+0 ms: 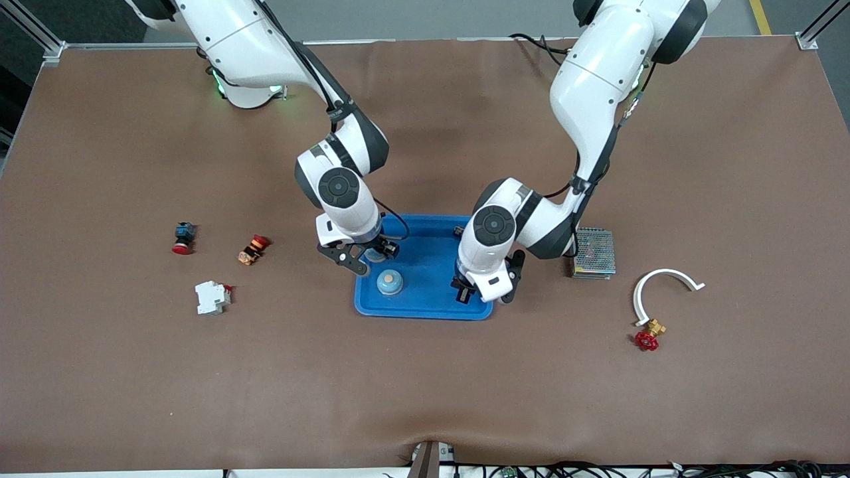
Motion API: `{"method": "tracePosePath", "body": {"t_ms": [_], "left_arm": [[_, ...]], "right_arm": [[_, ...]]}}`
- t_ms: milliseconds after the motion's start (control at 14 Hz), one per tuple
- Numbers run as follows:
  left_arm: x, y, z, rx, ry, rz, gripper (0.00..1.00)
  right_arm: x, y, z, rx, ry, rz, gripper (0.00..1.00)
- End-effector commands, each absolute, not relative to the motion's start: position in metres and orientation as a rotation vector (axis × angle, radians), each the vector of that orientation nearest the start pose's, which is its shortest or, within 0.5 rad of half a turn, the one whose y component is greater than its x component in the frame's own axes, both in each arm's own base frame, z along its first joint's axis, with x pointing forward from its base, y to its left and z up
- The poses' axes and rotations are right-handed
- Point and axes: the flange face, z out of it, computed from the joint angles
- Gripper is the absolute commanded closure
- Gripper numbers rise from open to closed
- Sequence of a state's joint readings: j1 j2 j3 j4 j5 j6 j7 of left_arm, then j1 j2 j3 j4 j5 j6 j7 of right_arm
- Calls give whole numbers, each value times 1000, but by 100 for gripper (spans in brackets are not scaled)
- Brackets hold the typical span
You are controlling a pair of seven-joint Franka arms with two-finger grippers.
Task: Place electrolytic capacitor and blue bell in tray
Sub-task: 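Open both grippers to release the bell and capacitor in the tray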
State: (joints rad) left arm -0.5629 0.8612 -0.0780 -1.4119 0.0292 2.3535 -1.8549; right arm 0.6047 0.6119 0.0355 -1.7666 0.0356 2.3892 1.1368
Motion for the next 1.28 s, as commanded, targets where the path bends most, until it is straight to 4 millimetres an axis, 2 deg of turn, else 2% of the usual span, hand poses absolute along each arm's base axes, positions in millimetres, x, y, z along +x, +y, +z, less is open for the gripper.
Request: {"method": "tracePosePath", "body": {"t_ms": [0,143,214,285,356,570,713,998,1211], "left_arm": [[596,-435,188,-2609,-1901,-4,97],[593,-438,186,-2613,-1890,-4,96],[593,-438,187,-2616,-1888,-7,91],[593,-438,187,-2618,-1884,-8,72],[594,-437,188,-2625,-1873,-16,1],[598,-435,199,-2625,-1875,-25,0],[600,-430,220,-2619,-1812,-58,0],[606,-409,289,-2655,-1663,-83,0],[627,-359,353,-2670,-1647,-80,0]], "right_arm": [[532,399,210,-2994,838,6,100],[532,400,205,-2991,840,4,100],[531,400,205,-2988,849,5,100],[531,400,203,-2989,850,6,100],[532,400,201,-2989,850,6,100],[529,404,194,-2985,851,2,100],[526,410,192,-2974,881,1,100],[525,417,195,-2970,874,-3,100],[524,418,192,-2974,874,0,100]]}}
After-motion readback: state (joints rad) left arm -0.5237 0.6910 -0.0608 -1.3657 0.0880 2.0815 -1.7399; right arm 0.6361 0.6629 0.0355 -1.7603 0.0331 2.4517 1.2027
